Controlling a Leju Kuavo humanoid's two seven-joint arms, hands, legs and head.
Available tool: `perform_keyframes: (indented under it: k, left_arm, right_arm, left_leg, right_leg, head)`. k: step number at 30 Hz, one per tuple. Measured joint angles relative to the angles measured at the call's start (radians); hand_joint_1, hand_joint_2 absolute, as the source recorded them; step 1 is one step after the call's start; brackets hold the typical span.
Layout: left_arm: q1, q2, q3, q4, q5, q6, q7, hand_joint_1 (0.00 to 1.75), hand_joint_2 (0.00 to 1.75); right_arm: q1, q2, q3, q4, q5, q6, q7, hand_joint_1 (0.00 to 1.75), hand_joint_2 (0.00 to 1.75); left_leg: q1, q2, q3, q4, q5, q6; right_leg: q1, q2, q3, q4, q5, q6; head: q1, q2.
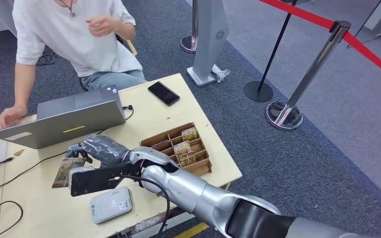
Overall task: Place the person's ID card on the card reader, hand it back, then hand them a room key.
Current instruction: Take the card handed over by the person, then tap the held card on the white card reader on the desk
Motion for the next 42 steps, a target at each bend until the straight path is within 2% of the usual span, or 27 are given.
perform_keyframes:
  k: [2, 6, 11, 18, 31, 42]
  left_arm:
    - [0.0, 0.002, 0.0, 0.0, -0.003, -0.002, 0.0, 0.0, 0.0]
    - [0.0, 0.006, 0.0, 0.0, -0.007, -0.006, -0.001, 0.0, 0.0]
    - [0.0, 0.007, 0.0, 0.0, -0.013, -0.011, -0.003, 0.0, 0.0]
    - [0.001, 0.007, 0.0, 0.0, -0.014, -0.012, -0.003, 0.0, 0.0]
    - [0.001, 0.008, 0.0, 0.0, -0.016, -0.012, 0.014, 0.0, 0.0]
    - [0.001, 0.008, 0.0, 0.0, -0.005, -0.006, 0.023, 0.0, 0.0]
  right_arm:
    - [-0.002, -0.006, 0.014, 0.014, -0.056, 0.057, 0.01, 1.75, 1.75]
    - [-0.017, -0.012, 0.043, 0.075, -0.098, 0.104, 0.04, 1.75, 1.75]
    - [-0.026, -0.014, 0.081, 0.168, -0.098, 0.109, 0.079, 1.75, 1.75]
    - [-0.034, -0.014, 0.108, 0.238, -0.096, 0.105, 0.086, 1.75, 1.75]
    - [-0.083, 0.005, 0.178, 0.418, -0.016, 0.034, 0.136, 1.75, 1.75]
    - [-0.114, 0.036, 0.234, 0.497, 0.074, -0.033, 0.202, 1.75, 1.75]
  left_leg:
    - [0.0, 0.0, 0.0, 0.0, 0.0, 0.0]
    - [0.0, 0.0, 0.0, 0.0, 0.0, 0.0]
    - [0.0, 0.0, 0.0, 0.0, 0.0, 0.0]
    - [0.0, 0.0, 0.0, 0.0, 0.0, 0.0]
    - [0.0, 0.0, 0.0, 0.0, 0.0, 0.0]
    - [0.0, 0.0, 0.0, 0.0, 0.0, 0.0]
  right_leg:
    - [0.0, 0.0, 0.0, 0.0, 0.0, 0.0]
    - [0.0, 0.0, 0.0, 0.0, 0.0, 0.0]
    - [0.0, 0.0, 0.0, 0.0, 0.0, 0.0]
    - [0.0, 0.0, 0.0, 0.0, 0.0, 0.0]
    - [0.0, 0.0, 0.0, 0.0, 0.0, 0.0]
    - [0.0, 0.0, 0.0, 0.0, 0.0, 0.0]
  head:
    - [0.0, 0.0]
    - [0.0, 0.0]
    - [0.0, 0.0]
    - [0.0, 0.0]
    - [0.0, 0.0]
    - [0.0, 0.0]
